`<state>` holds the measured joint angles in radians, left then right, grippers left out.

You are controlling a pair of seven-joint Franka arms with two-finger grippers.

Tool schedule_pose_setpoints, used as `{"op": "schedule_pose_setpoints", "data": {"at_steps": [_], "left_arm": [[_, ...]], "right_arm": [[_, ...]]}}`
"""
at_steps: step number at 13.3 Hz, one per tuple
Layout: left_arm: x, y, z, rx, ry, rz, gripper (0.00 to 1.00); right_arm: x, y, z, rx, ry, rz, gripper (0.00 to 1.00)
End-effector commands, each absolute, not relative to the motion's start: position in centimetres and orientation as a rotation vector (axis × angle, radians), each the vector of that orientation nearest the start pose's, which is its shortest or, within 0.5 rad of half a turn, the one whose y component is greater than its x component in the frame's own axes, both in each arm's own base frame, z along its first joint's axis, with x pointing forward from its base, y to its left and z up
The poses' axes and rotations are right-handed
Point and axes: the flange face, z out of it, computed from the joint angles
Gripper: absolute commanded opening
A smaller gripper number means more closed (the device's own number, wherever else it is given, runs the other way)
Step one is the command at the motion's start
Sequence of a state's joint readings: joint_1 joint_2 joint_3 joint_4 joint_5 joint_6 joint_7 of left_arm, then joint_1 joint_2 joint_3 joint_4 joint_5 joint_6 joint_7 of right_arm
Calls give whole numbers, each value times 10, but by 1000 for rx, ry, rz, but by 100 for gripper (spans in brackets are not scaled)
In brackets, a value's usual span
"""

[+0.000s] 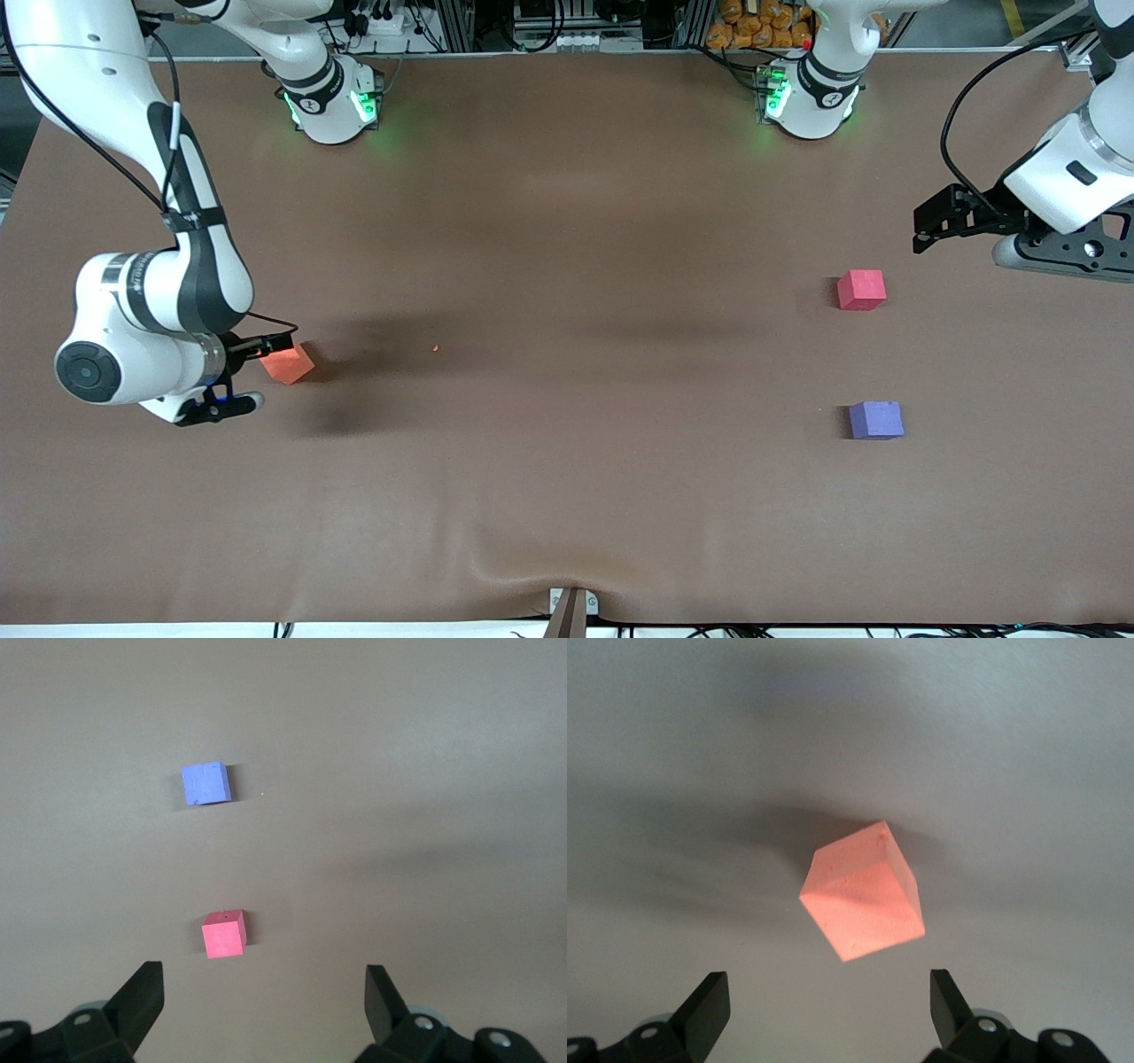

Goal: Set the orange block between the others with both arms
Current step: 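Close the right gripper on the orange cube and lift it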

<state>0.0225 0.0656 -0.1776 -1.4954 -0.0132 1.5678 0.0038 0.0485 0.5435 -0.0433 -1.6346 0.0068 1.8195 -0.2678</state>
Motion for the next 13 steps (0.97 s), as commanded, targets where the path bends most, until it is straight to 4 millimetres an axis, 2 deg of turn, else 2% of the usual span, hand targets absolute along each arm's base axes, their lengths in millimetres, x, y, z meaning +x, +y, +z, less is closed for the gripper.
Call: {"op": "schedule_pose_setpoints", "data": {"at_steps": [1, 5, 11, 13], "left_arm": [[572, -85, 625, -3169, 272, -22, 100], [571, -84, 627, -3172, 270, -29, 100], [572, -83, 625, -3169, 270, -23, 100], [572, -83, 625, -3169, 270, -23, 100]], "right_arm": [[633, 10, 258, -3005, -572, 587, 100], [637, 18, 241, -3041, -716, 591, 100], [639, 15, 216, -3048, -729, 588, 100], [642, 14, 214, -3064, -784, 559, 100]]}}
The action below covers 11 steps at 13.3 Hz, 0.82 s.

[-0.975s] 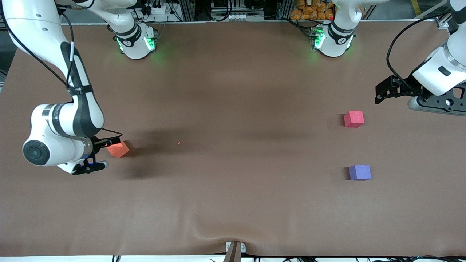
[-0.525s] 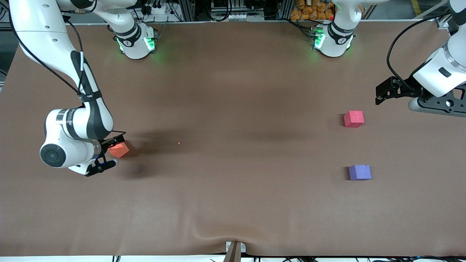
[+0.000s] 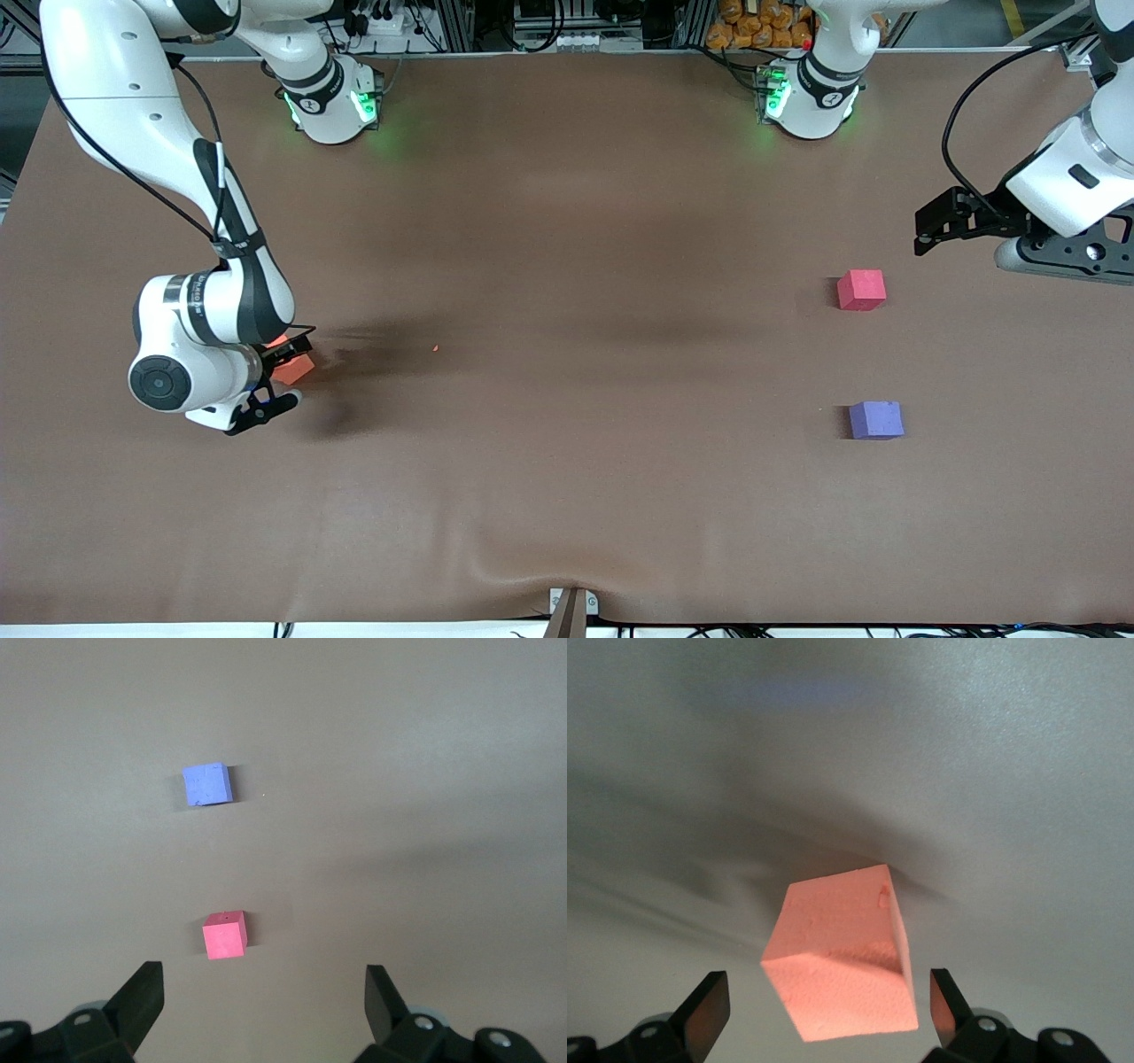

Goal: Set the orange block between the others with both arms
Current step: 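Close the right gripper on the orange cube and lift it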

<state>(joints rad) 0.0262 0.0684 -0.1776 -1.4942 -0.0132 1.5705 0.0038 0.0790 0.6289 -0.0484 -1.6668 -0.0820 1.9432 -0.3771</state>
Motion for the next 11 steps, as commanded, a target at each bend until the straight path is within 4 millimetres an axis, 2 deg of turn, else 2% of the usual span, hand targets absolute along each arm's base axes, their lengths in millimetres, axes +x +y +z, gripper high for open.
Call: {"op": "schedule_pose_setpoints", "data": {"at_steps": [1, 8, 9, 11], "left_arm": [[572, -83, 625, -3169, 267, -23, 100], [572, -84, 626, -3169, 270, -27, 100], [572, -84, 626, -3169, 270, -27, 100], [572, -84, 626, -3169, 270, -27, 100]], "right_arm": [[643, 14, 214, -3060, -819, 558, 100], [635, 11, 197, -3042, -810, 610, 100], [635, 11, 196, -3043, -808, 613, 97], [634, 13, 193, -3043, -795, 618, 69]]}}
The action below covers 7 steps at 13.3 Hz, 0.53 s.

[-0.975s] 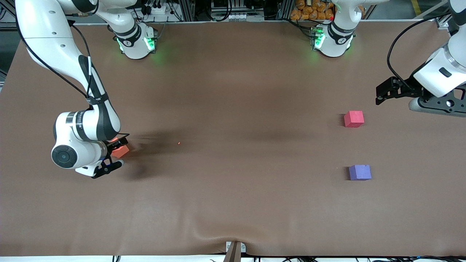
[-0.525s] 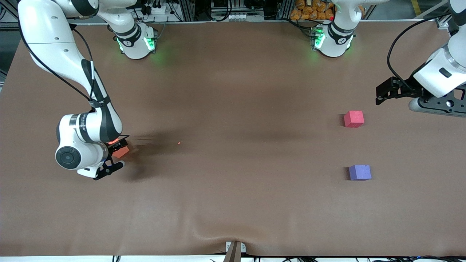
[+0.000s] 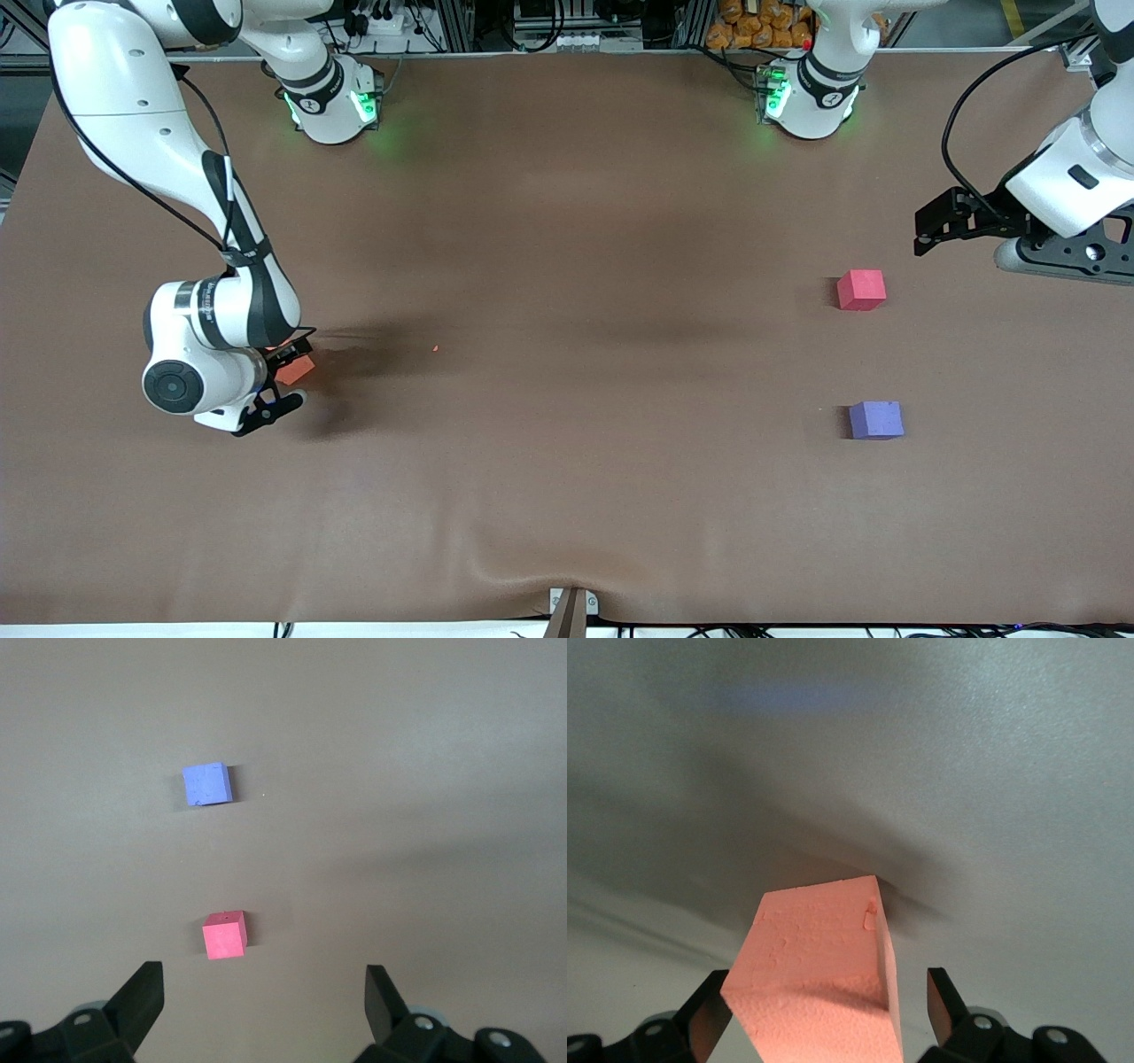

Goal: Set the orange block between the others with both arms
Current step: 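Close the right gripper on the orange cube and lift it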

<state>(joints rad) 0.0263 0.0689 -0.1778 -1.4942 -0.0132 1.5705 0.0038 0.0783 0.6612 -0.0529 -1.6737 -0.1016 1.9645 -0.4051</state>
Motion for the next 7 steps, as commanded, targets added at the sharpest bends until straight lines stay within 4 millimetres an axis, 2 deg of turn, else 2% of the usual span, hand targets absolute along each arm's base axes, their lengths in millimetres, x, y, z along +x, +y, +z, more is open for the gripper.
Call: {"op": "schedule_pose_setpoints", "data": {"at_steps": [1, 3, 6, 7], "left_arm": [[572, -84, 626, -3169, 270, -27, 100], [574, -84, 622, -3170, 270, -18, 100], [575, -84, 621, -3170, 270, -18, 100], [575, -84, 621, -3171, 269, -15, 100]], "right_arm": [[635, 12, 195, -3046, -791, 614, 59], [643, 17, 208, -3056, -791, 567, 45], [664, 23, 239, -3086, -792, 460, 43], [668, 31, 248, -3092, -776, 429, 42]]}}
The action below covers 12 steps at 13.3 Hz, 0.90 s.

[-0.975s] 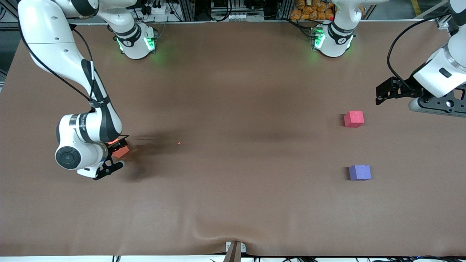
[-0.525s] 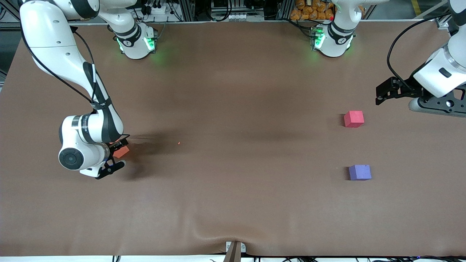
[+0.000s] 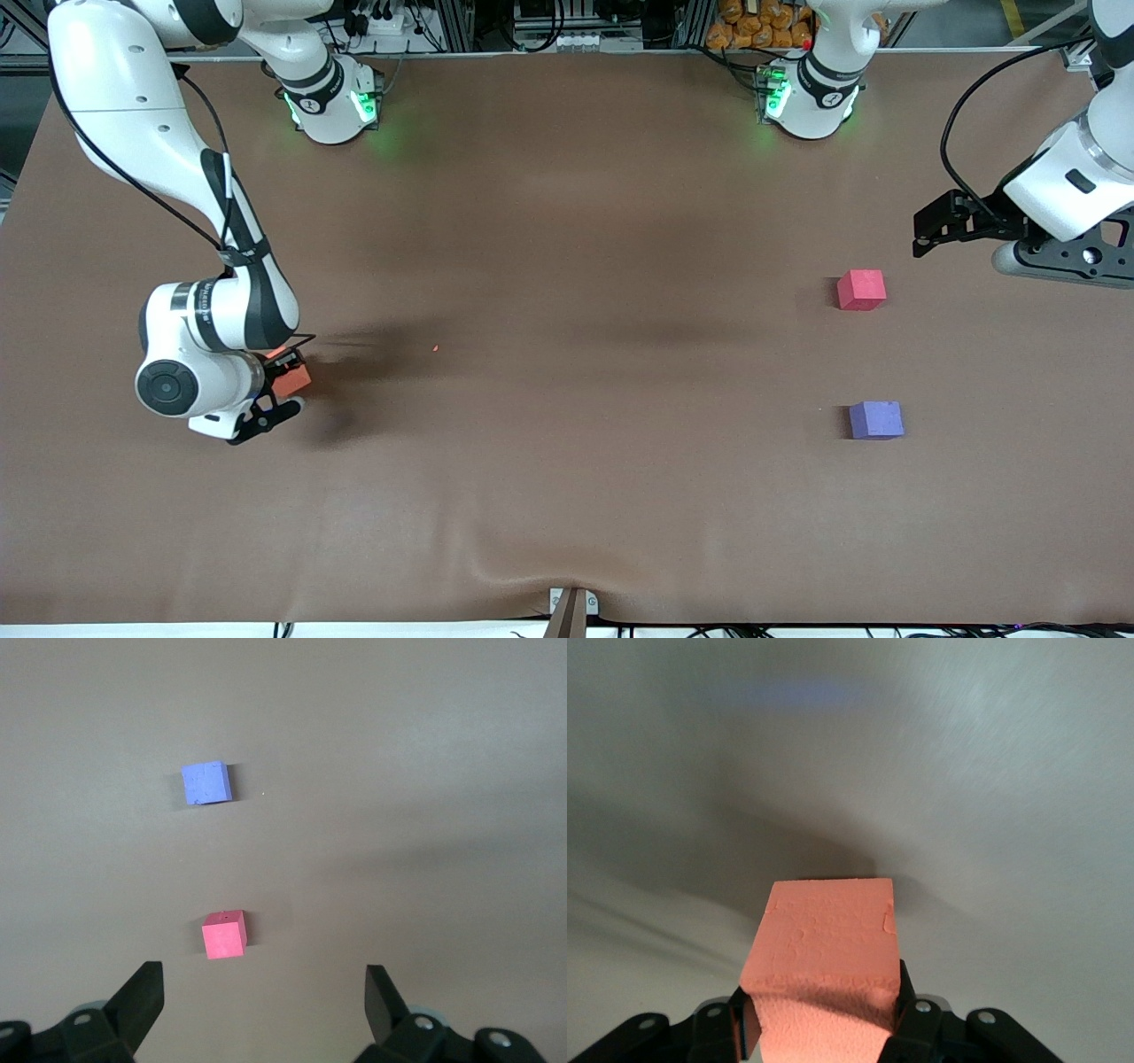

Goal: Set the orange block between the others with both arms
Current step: 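Close the right gripper on the orange cube and lift it, then carry the orange cube toward mid-table while the left gripper reaches out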

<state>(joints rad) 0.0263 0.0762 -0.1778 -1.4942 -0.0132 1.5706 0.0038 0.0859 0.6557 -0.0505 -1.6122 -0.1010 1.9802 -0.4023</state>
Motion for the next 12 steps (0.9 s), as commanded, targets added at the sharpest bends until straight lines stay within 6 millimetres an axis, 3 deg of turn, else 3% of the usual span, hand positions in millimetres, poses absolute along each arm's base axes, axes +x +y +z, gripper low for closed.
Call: {"op": "schedule_pose_setpoints", "data": {"at_steps": [1, 3, 6, 12], "left_arm": [[575, -84, 621, -3169, 269, -15, 100], [577, -84, 619, -3170, 269, -20, 100], [577, -85, 618, -3170, 271, -15, 100], [578, -88, 614, -3172, 276, -3, 100]], "right_arm": [[669, 46, 259, -3109, -691, 389, 42], [668, 81, 283, -3132, -495, 319, 42], [656, 155, 296, -3072, -223, 287, 42], [611, 290, 301, -2983, 116, 347, 43]]}}
